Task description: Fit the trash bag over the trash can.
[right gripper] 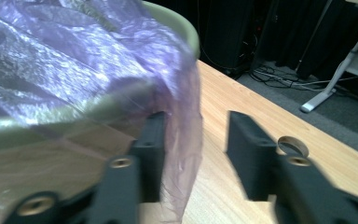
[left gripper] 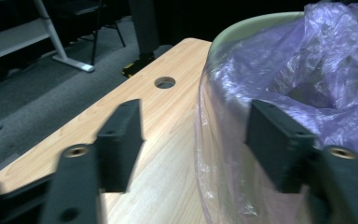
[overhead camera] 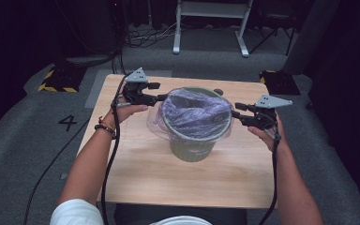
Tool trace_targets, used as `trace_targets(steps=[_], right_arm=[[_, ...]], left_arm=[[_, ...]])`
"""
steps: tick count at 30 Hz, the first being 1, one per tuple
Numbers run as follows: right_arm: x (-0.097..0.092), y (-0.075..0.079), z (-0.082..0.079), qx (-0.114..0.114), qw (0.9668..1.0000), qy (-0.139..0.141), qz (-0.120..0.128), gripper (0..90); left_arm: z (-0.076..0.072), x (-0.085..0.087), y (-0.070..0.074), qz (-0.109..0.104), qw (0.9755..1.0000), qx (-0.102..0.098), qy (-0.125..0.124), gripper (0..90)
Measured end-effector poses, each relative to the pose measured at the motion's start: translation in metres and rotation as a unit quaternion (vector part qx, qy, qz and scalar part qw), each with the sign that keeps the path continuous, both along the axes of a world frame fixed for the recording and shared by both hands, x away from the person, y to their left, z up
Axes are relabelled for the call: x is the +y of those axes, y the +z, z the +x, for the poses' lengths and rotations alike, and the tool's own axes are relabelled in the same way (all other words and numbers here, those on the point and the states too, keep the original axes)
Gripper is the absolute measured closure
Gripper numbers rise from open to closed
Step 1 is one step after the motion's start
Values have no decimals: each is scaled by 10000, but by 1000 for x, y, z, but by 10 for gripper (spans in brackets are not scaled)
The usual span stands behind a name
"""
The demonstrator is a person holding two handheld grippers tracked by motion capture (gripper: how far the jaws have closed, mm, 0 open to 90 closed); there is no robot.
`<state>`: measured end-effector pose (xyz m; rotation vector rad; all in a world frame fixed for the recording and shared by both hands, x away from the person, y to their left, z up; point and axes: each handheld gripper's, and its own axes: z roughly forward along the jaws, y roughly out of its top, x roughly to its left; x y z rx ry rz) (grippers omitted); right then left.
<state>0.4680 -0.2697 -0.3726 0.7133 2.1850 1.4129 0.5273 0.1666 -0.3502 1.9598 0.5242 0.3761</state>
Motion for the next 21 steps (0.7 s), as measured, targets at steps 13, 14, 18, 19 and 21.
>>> trace_targets(steps=[13, 14, 18, 19, 21], right_arm=[[11, -5, 4, -154, 9996, 143, 205, 900], [11, -7, 5, -130, 9995, 114, 270, 900], [17, -12, 9, -40, 9993, 87, 359, 900], [17, -13, 9, -29, 9992, 86, 382, 900], [16, -17, 11, 23, 9987, 100, 506, 900]], left_arm=[[3, -15, -8, -22, 9981, -39, -618, 899], [4, -16, -9, -24, 9983, -16, -586, 900], [5, -20, -16, 21, 9989, 2, -467, 900], [5, -20, -17, -1, 9989, 16, -466, 900], [6, -22, -21, -1, 9985, 62, -543, 900]])
